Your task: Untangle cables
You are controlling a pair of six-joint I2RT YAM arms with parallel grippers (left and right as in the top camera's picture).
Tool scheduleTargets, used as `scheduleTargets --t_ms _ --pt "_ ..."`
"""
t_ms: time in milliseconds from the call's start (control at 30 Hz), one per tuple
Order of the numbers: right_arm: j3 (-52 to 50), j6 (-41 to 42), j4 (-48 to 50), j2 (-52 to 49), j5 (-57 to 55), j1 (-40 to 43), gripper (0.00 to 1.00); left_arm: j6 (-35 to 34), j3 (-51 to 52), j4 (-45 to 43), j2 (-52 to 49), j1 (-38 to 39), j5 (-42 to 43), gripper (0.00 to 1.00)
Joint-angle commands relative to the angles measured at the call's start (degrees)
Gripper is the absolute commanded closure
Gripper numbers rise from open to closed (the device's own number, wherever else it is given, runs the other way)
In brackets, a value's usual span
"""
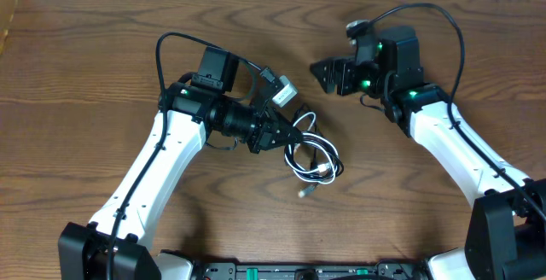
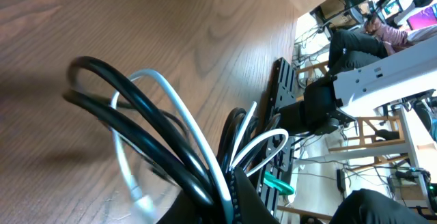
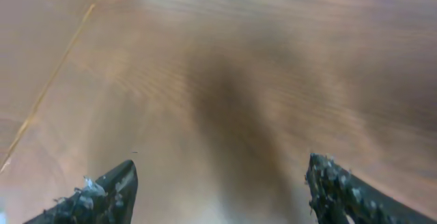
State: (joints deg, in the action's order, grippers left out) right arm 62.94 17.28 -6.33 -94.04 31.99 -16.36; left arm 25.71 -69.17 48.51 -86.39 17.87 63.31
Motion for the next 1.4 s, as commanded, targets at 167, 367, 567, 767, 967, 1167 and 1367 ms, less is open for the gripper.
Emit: scheduleTargets --t_ms 167,367,567,767,967,1167,1367 --pt "0.6 -12.9 -4.7 1.8 30.3 6.2 0.25 -3.3 -0.4 0.0 -0.1 0.2 -1.8 0.92" --pt "0.6 -26.1 -14.5 1.8 36.1 7.4 0.27 -9.1 -0.4 -2.5 -0.1 0.2 -3.4 0.93" --pt "0.6 -32.8 -25.4 1.8 31.2 6.4 0.33 -18.4 -0.4 -7.2 -0.1 0.2 -7.5 0.93" --pt "1.6 -32.7 -25.2 2.9 29.0 7.7 0.38 -26.8 -0.4 -7.9 -0.1 0.2 -16.9 0.93" --pt "3.4 -33.3 -25.3 5.8 27.4 7.0 0.31 -26.9 -0.4 -8.0 -0.1 0.2 -16.9 0.93" --pt "3.3 -36.9 -29.4 5.6 16.3 0.5 0.32 -29.3 -0.4 -8.7 -0.1 0.2 -16.9 0.92" --pt "3.2 -35.6 -29.9 5.5 1.6 -6.6 0.39 -30.0 -0.4 -8.8 -0.1 0.2 -16.9 0.92"
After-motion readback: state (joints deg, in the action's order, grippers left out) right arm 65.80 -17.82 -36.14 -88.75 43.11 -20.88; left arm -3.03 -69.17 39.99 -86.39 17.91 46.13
